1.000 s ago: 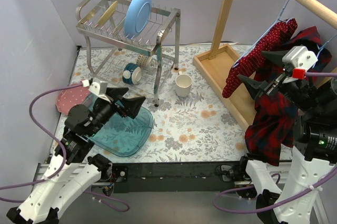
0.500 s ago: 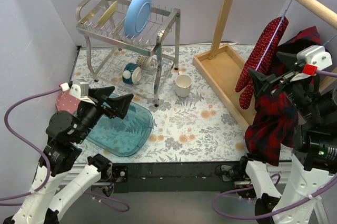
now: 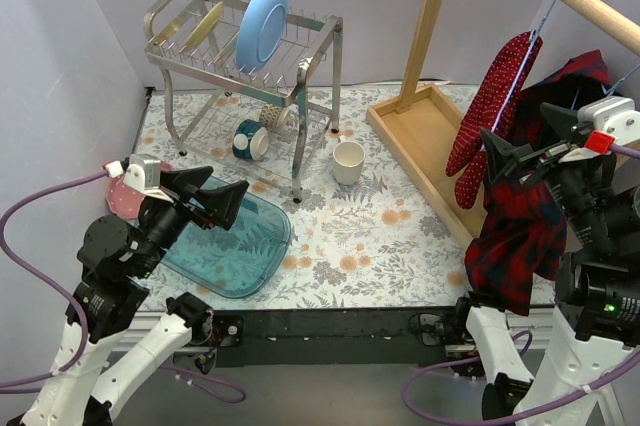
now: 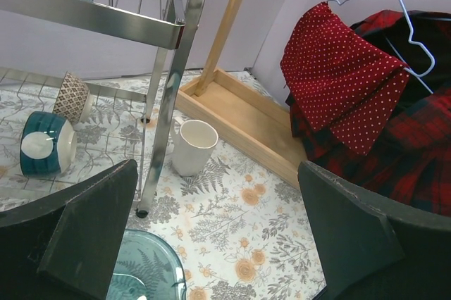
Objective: Place the skirt on the hanger
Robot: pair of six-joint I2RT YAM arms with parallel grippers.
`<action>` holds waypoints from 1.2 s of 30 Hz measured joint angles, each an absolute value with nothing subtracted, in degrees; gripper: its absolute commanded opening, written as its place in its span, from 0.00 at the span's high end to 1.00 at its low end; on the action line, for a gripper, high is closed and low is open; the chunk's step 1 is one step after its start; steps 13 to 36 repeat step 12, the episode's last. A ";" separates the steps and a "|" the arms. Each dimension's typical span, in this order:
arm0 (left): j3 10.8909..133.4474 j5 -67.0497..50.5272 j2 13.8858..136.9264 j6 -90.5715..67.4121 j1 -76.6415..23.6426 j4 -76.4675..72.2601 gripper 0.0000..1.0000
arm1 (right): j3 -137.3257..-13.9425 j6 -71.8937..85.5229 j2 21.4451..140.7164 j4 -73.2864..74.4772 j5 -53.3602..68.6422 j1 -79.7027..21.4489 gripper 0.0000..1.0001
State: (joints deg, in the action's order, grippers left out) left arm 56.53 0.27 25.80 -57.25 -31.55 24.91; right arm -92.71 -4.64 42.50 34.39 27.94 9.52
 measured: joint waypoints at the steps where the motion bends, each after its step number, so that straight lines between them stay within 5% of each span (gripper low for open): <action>1: 56.53 0.27 25.76 -57.23 -31.55 25.06 0.02 | -92.60 -4.64 42.46 34.33 27.77 9.52 0.01; 36: 56.53 0.32 25.43 -57.21 -31.55 25.34 0.02 | -92.33 -4.67 42.28 34.13 26.94 9.52 0.01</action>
